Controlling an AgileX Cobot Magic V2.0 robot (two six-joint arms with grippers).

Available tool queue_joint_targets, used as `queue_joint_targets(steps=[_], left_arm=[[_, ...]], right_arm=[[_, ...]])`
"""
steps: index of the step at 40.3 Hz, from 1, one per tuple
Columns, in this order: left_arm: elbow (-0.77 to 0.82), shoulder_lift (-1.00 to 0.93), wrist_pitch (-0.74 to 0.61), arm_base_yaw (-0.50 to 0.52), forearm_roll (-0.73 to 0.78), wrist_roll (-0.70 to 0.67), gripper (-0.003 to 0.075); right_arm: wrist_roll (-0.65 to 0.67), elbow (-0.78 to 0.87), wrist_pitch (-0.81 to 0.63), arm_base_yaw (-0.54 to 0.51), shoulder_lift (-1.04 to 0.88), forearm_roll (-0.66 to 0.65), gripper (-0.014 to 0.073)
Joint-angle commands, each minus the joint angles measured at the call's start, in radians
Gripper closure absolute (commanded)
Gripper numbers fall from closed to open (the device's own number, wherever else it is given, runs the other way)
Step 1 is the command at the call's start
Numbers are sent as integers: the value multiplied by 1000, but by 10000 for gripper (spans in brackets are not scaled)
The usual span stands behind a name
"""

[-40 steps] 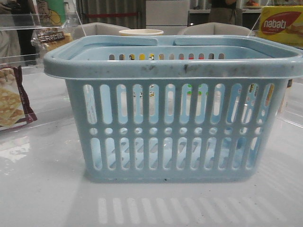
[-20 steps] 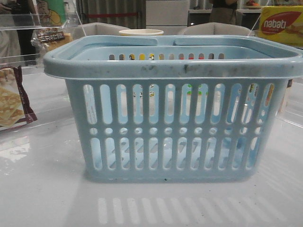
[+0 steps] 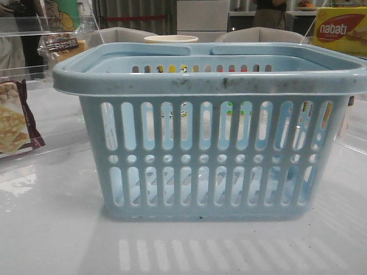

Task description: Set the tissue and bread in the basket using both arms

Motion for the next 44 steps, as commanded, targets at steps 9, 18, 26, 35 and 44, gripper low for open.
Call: queue_joint_targets(steps=[9, 18, 26, 35, 44], left_arm=[[-139, -14, -52, -6, -59, -8, 629], [-382, 53, 117, -6, -59, -8, 629], [-570, 209, 266, -6, -59, -8, 629], [-663, 398, 452, -6, -59, -8, 629], [-659, 508, 559, -6, -59, -8, 629]], right_arm=[[-9, -123, -76, 0, -18, -11, 538], [-9, -376, 137, 0, 18, -12, 538], [-10, -566, 315, 0, 164, -14, 538], [-10, -711, 545, 0, 375, -16, 538], [-10, -713, 645, 0, 510, -18, 538]])
